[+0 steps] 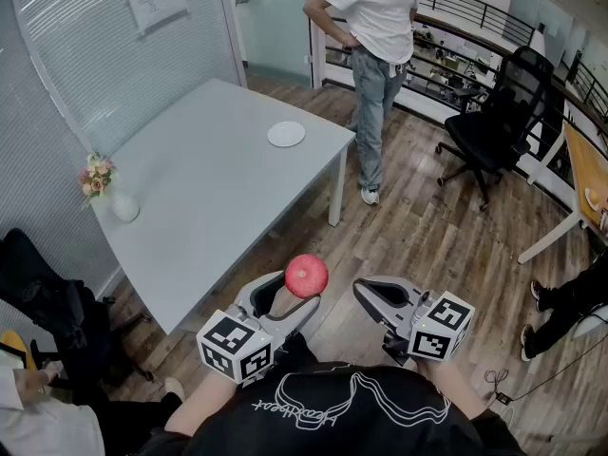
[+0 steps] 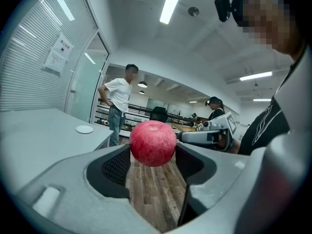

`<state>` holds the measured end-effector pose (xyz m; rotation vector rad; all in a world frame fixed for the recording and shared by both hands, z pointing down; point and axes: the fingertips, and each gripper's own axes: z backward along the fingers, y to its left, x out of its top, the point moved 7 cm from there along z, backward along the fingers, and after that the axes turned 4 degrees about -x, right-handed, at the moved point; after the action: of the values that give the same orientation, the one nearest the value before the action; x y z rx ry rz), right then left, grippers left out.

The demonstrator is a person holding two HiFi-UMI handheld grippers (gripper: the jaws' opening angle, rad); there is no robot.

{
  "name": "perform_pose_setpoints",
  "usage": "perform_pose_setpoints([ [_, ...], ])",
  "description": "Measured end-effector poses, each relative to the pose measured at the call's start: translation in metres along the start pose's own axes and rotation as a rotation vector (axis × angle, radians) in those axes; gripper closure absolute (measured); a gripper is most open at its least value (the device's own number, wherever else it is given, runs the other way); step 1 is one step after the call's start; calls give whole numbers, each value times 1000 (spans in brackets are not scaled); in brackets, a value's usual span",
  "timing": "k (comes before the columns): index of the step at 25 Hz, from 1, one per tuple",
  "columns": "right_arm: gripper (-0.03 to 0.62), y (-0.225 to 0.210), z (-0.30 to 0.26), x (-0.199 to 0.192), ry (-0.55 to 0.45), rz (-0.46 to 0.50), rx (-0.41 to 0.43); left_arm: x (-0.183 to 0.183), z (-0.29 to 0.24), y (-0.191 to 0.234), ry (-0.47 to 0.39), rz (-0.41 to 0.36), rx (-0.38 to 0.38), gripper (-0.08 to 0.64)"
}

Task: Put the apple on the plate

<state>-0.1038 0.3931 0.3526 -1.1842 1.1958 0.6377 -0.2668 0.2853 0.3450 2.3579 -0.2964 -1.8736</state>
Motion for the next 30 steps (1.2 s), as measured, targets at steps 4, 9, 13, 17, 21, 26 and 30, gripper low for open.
perform_pose_setpoints([
  [4,583,5,-1,-3,0,4,-1,-2,4,-2,-5,-3,-5,264],
  [9,583,9,-2,-3,-1,7,-6,0,8,-2,-12,-3,-10,264],
  [13,583,8,-2,-4,-1,4,-20,0,8,-2,-15,0,-15,264],
  [17,583,1,-5,-5,2,0,-41,-2,5,2,-9,7,-17,264],
  [21,583,-10,-16,-7,21,-11,-49,-1,-2,14,-2,23,-14,264],
  [26,583,-35,-38,-1,33,-34,-57,5,-19,45,7,44,-17,264],
  [30,583,-63,-60,9,43,-55,-72,15,-41,77,21,63,-24,264],
])
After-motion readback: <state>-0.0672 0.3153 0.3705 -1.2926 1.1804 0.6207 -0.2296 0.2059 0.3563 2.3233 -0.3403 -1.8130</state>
